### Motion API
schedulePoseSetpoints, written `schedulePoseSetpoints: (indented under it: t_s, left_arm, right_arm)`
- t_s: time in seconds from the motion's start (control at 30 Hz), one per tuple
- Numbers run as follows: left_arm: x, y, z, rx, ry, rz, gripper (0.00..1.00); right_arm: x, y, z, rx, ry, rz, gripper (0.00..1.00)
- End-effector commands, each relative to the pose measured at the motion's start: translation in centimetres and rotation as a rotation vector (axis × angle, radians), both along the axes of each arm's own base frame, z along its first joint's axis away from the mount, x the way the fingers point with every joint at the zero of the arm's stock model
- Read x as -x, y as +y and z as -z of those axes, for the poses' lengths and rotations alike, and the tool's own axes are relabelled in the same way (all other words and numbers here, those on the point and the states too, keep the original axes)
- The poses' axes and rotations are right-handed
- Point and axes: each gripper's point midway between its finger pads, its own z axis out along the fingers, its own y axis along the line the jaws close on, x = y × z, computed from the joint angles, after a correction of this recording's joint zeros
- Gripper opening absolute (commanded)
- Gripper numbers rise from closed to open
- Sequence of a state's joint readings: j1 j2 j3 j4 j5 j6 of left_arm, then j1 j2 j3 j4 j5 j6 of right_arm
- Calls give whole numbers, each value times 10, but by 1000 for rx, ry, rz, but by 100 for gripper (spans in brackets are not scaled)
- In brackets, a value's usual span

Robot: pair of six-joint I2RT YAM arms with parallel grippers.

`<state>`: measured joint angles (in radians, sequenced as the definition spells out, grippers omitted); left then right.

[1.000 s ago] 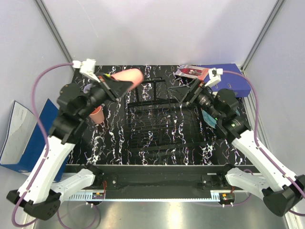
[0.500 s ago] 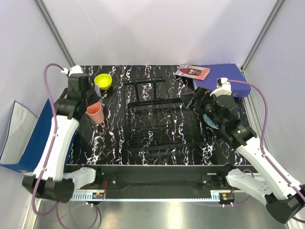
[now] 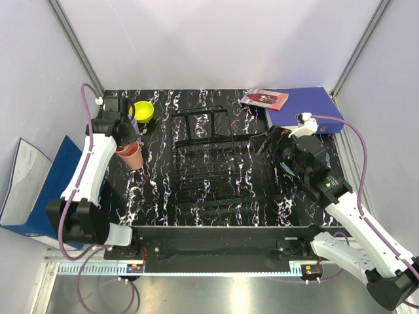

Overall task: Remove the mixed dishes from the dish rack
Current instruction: Place the cup at the center of the board, then reset both arms

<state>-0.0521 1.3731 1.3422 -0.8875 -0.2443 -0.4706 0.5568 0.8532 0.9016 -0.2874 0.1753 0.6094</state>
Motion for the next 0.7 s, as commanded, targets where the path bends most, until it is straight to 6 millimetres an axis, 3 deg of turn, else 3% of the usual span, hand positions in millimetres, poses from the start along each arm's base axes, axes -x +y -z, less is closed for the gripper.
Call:
schedulePoseSetpoints:
  t_s: [0.0,0.2,0.27,0.3,0.33,0.43,0.47,0.53,0.57,0.67]
  left_arm:
    - [-25,-3,-17,26,-78,24,0]
    - [-32,-5,-1,37,-42,24,1]
    - [-32,-3,-4,30,-55,12,15]
    - [-32,-1,-11,21,-73,5,32]
    - [-32,1,-17,17,-90,1,40]
    - [-34,2,-53,19,-182,-10,64]
    - [-33,1,-76,28,-235,-11,71]
    - [-31,-1,-98,42,-289,-9,96]
    - [-26,-5,-121,63,-345,-3,99]
    - [-12,-17,-149,101,-424,14,99]
  right_arm:
    - [-3,-3,-2,17,-24,18,100]
    - [-4,-2,6,33,-9,12,100]
    - [-5,-2,5,36,-13,14,100]
    - [-5,-2,5,38,-12,14,100]
    - [-6,-2,6,39,-11,15,100]
    - [-7,0,6,38,-9,11,99]
    - [-8,0,5,37,-10,11,100]
    - [-8,0,3,37,-13,14,100]
    - [-9,-1,2,40,-16,16,100]
    - [-10,-5,-1,54,-30,34,100]
